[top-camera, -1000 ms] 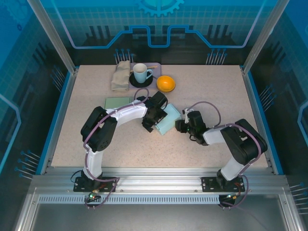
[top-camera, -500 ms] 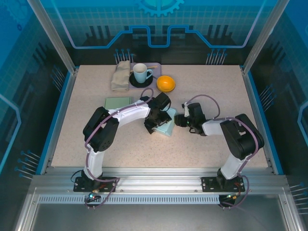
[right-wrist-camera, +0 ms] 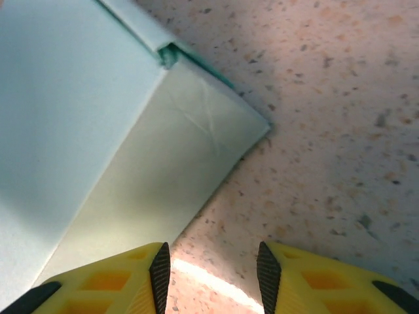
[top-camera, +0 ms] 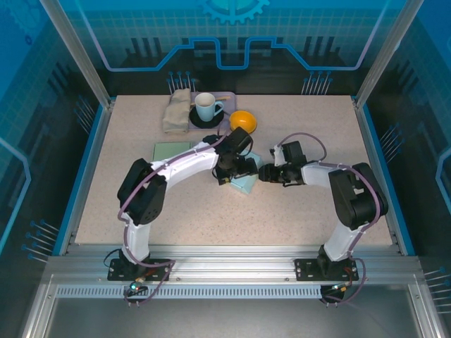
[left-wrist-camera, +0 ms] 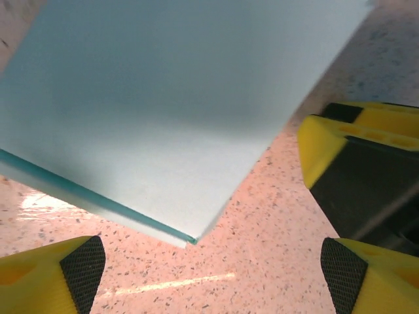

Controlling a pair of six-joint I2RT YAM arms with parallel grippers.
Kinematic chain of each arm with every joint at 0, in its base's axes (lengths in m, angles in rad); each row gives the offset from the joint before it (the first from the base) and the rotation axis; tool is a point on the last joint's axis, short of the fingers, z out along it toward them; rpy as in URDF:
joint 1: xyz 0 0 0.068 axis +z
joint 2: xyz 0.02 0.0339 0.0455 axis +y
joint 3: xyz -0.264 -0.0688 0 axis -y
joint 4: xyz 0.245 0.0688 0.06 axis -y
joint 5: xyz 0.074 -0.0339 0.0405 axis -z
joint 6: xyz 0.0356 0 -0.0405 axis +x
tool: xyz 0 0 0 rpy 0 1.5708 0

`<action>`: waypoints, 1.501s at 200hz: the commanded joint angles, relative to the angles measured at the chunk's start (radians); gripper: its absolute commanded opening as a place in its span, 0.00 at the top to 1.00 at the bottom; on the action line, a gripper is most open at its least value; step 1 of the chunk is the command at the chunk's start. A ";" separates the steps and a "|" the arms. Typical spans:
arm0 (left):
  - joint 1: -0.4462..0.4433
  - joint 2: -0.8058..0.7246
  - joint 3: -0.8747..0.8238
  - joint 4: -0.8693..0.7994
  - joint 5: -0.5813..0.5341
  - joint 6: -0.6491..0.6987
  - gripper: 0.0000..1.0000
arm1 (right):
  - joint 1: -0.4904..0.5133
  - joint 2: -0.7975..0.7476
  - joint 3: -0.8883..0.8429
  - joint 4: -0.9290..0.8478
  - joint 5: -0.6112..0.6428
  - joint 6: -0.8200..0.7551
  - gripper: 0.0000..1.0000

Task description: Fold the paper box

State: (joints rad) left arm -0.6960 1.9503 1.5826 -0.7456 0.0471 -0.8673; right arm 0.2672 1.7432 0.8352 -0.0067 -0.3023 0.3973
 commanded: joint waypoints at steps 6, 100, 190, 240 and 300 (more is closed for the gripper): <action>0.078 -0.107 0.040 -0.016 -0.016 0.129 0.11 | -0.051 -0.017 0.026 -0.107 -0.033 0.044 0.59; 0.198 0.161 0.116 0.213 0.060 0.557 0.21 | -0.101 0.089 0.172 -0.136 -0.129 0.160 0.89; 0.169 0.290 0.177 0.282 0.234 0.548 0.24 | -0.081 0.252 0.272 -0.081 -0.213 0.142 0.88; 0.073 0.328 0.161 0.384 0.450 0.514 0.28 | -0.035 0.316 0.328 0.014 -0.378 0.103 0.88; 0.014 0.336 0.185 0.490 0.518 0.382 0.28 | 0.000 0.330 0.357 0.015 -0.409 0.100 0.87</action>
State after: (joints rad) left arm -0.5285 2.2456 1.7344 -0.4473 0.2577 -0.4061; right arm 0.1692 2.0205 1.1580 -0.1398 -0.5392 0.5243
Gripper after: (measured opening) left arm 0.715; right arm 0.125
